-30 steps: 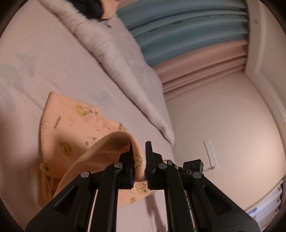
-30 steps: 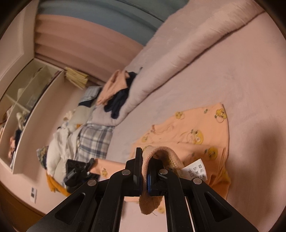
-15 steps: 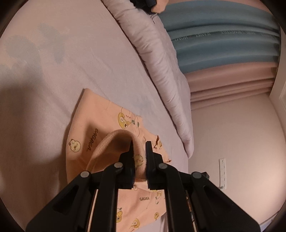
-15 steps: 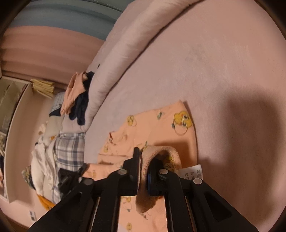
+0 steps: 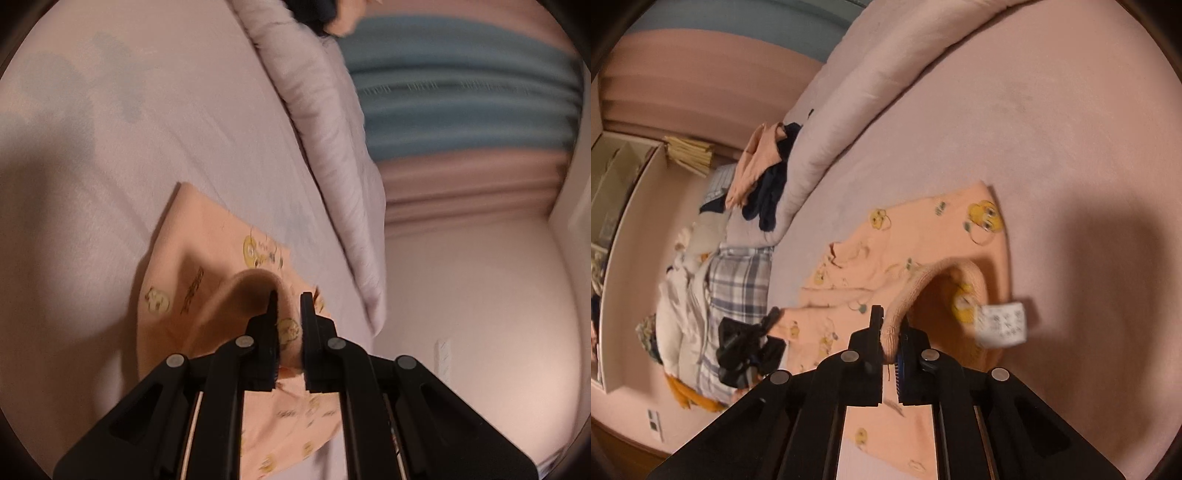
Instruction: Fold small clothes
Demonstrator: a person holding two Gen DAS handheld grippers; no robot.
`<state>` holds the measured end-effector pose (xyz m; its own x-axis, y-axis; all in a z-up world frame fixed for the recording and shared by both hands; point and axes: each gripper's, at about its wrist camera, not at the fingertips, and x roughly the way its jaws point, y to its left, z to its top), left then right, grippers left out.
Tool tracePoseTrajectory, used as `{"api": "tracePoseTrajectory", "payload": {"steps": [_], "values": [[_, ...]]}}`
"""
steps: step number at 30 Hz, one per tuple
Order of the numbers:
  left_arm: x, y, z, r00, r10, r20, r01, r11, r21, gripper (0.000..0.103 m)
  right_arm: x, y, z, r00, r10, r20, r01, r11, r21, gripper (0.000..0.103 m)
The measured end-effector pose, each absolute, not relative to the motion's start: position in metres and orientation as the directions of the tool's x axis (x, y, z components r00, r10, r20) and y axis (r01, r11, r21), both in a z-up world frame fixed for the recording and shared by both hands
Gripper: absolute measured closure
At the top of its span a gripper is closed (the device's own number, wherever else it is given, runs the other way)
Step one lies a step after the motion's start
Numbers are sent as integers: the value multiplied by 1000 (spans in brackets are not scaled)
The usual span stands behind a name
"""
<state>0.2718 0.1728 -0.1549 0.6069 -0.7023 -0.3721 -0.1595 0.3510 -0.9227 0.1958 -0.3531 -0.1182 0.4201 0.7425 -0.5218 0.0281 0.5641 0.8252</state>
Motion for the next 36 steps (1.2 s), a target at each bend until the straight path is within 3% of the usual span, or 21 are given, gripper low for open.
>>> {"api": "tracePoseTrajectory", "payload": {"steps": [4,7,9,10,12,14,21,25,28,33,36], "values": [[282,182,-177,667,-659,-348,-315,174,-933,97,224,-368,-141,479,760,-440,255,359,898,96],[287,191,-185,703,-612,-362,-360,133,-924,97,235,-380,-153,572,731,-371,295,238,925,96],[290,199,-185,709,-592,-383,-372,147,-916,91,241,-384,-157,595,721,-356,293,218,931,94],[291,202,-185,711,-589,-385,-369,155,-917,89,241,-389,-157,617,691,-377,303,233,924,86],[290,207,-178,706,-570,-420,-363,218,-906,84,237,-397,-158,651,648,-396,318,242,917,50],[288,215,-170,709,-540,-453,-363,271,-892,75,229,-406,-162,686,636,-354,318,175,932,38],[259,206,-132,681,-549,-484,-184,512,-839,74,197,-408,-127,677,608,-415,179,411,894,38],[231,173,-118,633,-560,-534,-56,656,-753,74,176,-381,-100,637,560,-530,30,669,743,39],[210,143,-117,597,-546,-587,32,748,-663,74,154,-344,-88,613,487,-622,-107,831,546,49],[189,101,-125,580,-463,-671,132,865,-483,75,143,-290,-102,579,323,-749,-213,946,244,87],[184,90,-145,540,-429,-724,123,891,-436,75,147,-274,-120,558,203,-805,-208,973,102,90]]}}
